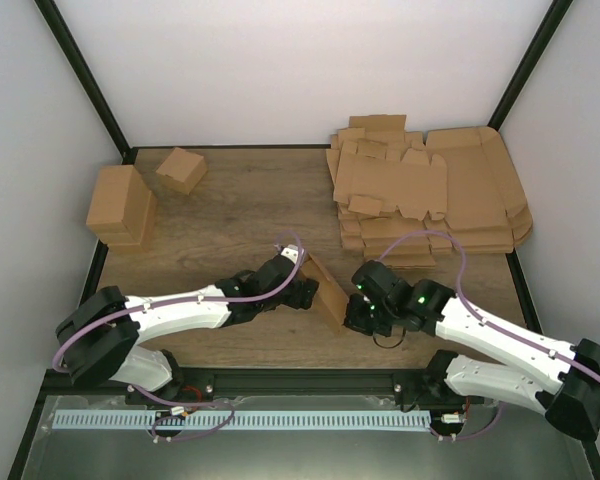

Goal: Fold the paper box

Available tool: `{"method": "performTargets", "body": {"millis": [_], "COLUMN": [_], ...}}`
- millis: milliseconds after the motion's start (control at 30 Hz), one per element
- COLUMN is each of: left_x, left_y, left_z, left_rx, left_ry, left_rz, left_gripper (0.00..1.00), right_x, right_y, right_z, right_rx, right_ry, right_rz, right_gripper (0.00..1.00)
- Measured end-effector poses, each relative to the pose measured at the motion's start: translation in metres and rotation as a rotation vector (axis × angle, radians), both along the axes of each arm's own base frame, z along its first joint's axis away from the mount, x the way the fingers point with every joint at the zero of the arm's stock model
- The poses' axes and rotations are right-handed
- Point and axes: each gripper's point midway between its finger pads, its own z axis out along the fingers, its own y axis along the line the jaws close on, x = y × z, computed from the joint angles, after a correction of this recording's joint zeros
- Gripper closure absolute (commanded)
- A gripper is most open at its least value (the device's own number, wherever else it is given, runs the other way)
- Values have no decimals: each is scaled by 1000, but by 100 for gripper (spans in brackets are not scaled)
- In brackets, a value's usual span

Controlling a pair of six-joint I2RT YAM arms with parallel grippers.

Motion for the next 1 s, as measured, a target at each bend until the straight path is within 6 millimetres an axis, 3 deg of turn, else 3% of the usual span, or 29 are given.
{"method": "performTargets", "body": {"millis": [267, 433, 533, 667, 800, 833, 933, 1000], "left_x": [1, -7, -14, -14, -12, -11, -6, 3], "left_y": [2, 10, 19, 23, 26, 27, 37, 45], "left_z": [1, 7, 25, 70, 88, 88, 85, 85], "left_rx": [5, 32, 36, -23, -48, -48, -53, -64], "left_ry": [-4, 17, 19, -17, -12, -3, 38, 58], "left_rz": [7, -1, -6, -2, 0, 1, 13, 33], "left_gripper": [13, 3, 0, 0, 1, 1, 1, 1], "right_x": [1, 4, 7, 6, 2, 0, -6, -9], "right_y": [3, 3, 4, 3, 0, -1, -3, -1], "right_z": [-5, -11, -13, -13, -12, -12, -5, 1], "right_rx": [-9, -37, -54, -68, -71, -69, -46, -20], "right_ry": [-10, -35, -44, -50, -45, -42, -43, -54], "right_rz": [34, 73, 95, 117, 134, 139, 163, 190], "right_gripper": [99, 83, 77, 72, 68, 65, 41, 38]}}
